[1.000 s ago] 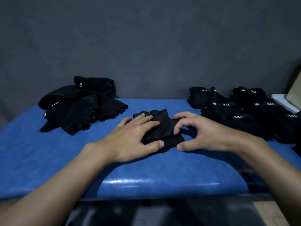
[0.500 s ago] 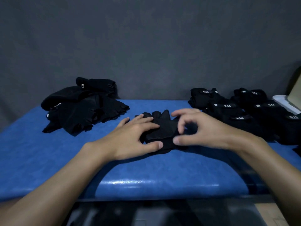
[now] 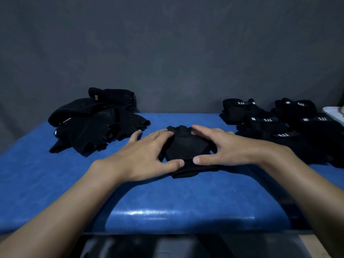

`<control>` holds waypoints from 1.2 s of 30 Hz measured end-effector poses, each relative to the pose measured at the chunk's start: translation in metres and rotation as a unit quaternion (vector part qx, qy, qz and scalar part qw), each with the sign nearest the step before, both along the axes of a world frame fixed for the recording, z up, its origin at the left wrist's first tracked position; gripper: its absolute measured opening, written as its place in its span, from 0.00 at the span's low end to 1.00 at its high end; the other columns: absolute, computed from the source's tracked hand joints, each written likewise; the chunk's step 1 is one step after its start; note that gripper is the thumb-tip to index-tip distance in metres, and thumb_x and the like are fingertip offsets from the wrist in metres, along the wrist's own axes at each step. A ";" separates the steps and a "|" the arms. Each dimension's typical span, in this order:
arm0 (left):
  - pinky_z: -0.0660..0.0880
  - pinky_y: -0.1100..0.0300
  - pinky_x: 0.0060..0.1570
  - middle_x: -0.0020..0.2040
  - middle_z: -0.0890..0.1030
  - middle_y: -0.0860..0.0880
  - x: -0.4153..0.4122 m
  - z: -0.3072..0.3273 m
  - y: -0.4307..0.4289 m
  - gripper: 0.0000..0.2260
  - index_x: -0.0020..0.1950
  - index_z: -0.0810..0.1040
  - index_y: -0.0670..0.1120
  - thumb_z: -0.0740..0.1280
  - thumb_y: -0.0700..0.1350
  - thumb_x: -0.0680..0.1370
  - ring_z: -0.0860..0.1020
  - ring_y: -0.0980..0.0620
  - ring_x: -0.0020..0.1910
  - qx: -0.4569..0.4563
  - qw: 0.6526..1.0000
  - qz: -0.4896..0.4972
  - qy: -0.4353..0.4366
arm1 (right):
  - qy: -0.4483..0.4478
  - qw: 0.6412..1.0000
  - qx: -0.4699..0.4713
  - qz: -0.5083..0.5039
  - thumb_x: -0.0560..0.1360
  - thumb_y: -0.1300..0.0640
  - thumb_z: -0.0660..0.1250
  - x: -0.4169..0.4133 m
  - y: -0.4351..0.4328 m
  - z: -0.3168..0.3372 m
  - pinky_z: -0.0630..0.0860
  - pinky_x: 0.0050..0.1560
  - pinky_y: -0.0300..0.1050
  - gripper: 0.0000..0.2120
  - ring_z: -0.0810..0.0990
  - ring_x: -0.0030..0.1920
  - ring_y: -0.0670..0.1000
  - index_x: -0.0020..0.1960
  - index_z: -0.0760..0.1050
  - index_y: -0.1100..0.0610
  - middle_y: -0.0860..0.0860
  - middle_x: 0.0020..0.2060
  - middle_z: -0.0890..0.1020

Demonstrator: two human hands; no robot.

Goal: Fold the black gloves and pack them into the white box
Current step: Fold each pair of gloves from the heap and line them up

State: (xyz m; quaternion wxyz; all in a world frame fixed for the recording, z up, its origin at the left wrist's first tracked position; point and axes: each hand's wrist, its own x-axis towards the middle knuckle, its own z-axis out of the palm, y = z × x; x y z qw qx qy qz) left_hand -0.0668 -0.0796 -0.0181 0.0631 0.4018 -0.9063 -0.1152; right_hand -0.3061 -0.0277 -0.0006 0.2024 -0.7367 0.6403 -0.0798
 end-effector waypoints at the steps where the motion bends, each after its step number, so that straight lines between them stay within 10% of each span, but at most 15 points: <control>1: 0.44 0.43 0.77 0.78 0.59 0.60 0.001 0.000 -0.002 0.43 0.77 0.55 0.57 0.50 0.76 0.66 0.61 0.62 0.74 0.004 1.000 -0.001 -0.007 | 0.009 1.000 0.009 -0.005 0.56 0.21 0.62 -0.001 0.000 0.000 0.60 0.75 0.54 0.53 0.60 0.76 0.52 0.76 0.47 0.35 0.40 0.74 0.63; 13: 0.49 0.49 0.78 0.78 0.58 0.61 0.004 -0.002 0.001 0.42 0.77 0.60 0.58 0.53 0.76 0.66 0.58 0.64 0.75 0.002 0.998 -0.010 0.057 | -0.040 0.999 0.021 -0.022 0.53 0.24 0.70 -0.001 0.010 0.002 0.60 0.75 0.53 0.55 0.60 0.75 0.51 0.75 0.50 0.32 0.42 0.74 0.60; 19: 0.66 0.50 0.69 0.65 0.73 0.60 0.018 0.009 0.004 0.29 0.68 0.75 0.55 0.57 0.68 0.72 0.68 0.57 0.68 -0.067 0.985 -0.021 0.156 | -0.091 0.994 -0.054 -0.010 0.57 0.28 0.72 0.010 0.015 0.010 0.61 0.75 0.49 0.32 0.60 0.73 0.42 0.57 0.62 0.20 0.39 0.69 0.66; 22: 0.68 0.50 0.65 0.60 0.76 0.59 0.034 0.017 -0.002 0.23 0.63 0.79 0.54 0.57 0.63 0.74 0.71 0.55 0.63 -0.126 0.975 0.009 0.183 | -0.101 0.990 -0.101 -0.001 0.65 0.36 0.74 0.027 0.010 0.019 0.63 0.73 0.43 0.29 0.65 0.69 0.38 0.63 0.69 0.32 0.37 0.65 0.72; 30: 0.53 0.47 0.70 0.74 0.65 0.55 0.078 0.022 -0.022 0.22 0.74 0.67 0.59 0.60 0.59 0.80 0.56 0.51 0.76 -0.138 0.972 0.181 0.064 | -0.086 0.990 -0.108 0.030 0.75 0.47 0.70 0.084 -0.030 0.025 0.62 0.64 0.33 0.22 0.68 0.67 0.38 0.68 0.72 0.46 0.40 0.66 0.74; 36: 0.48 0.40 0.72 0.79 0.56 0.53 0.086 0.019 -0.029 0.23 0.75 0.66 0.60 0.53 0.63 0.81 0.49 0.45 0.79 -0.067 0.971 0.225 -0.051 | -0.033 0.994 -0.102 0.027 0.75 0.44 0.68 0.108 -0.076 0.014 0.64 0.72 0.52 0.23 0.66 0.72 0.50 0.70 0.70 0.41 0.45 0.68 0.73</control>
